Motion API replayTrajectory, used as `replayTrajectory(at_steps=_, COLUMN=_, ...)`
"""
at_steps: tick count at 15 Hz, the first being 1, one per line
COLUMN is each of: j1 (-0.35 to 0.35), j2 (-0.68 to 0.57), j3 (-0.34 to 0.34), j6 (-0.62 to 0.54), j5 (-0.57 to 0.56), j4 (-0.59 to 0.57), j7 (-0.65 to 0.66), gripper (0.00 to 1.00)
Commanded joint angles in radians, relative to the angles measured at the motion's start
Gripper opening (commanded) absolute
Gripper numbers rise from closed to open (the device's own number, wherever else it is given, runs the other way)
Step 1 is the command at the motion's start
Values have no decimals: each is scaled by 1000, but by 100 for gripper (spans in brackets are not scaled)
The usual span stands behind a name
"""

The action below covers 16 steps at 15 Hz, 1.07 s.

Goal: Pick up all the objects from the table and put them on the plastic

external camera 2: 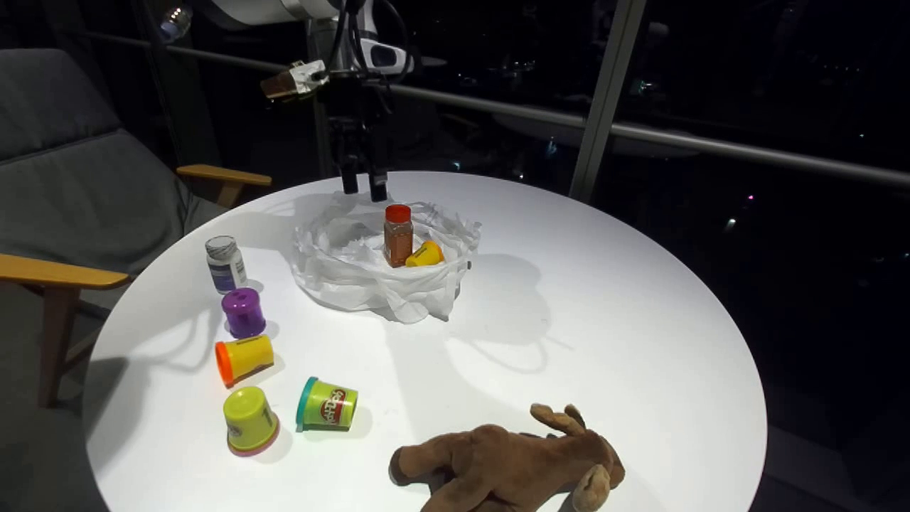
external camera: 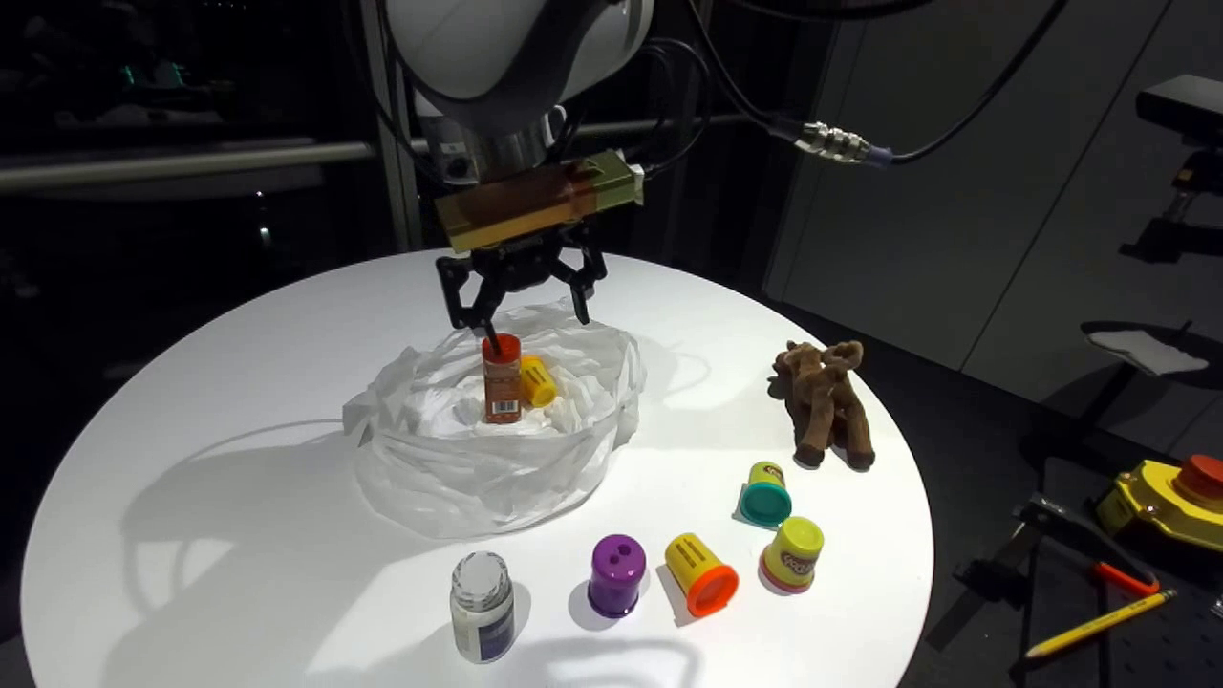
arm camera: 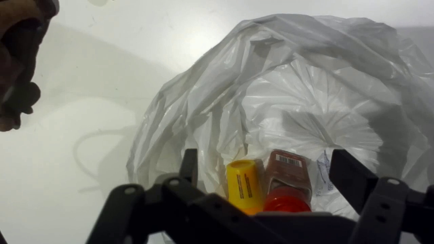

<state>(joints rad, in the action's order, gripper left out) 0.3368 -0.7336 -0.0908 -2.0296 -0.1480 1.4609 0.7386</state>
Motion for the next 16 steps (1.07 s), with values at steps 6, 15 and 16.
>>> replayTrajectory(at_steps=6, j1=-31, j2=143, j3=-55, j6=-479, j5=-39, j4=450, j7=133, gripper=100)
replayTrajectory(at_steps=15, j1=242, j2=307, j3=-320, j6=-1031, j5=-136, j4=964, j7=401, gripper=100)
replayTrajectory(at_steps=16, j1=326, j2=325, j3=-403, j6=-1111, j5=-143, j4=1026, j7=445, gripper=100)
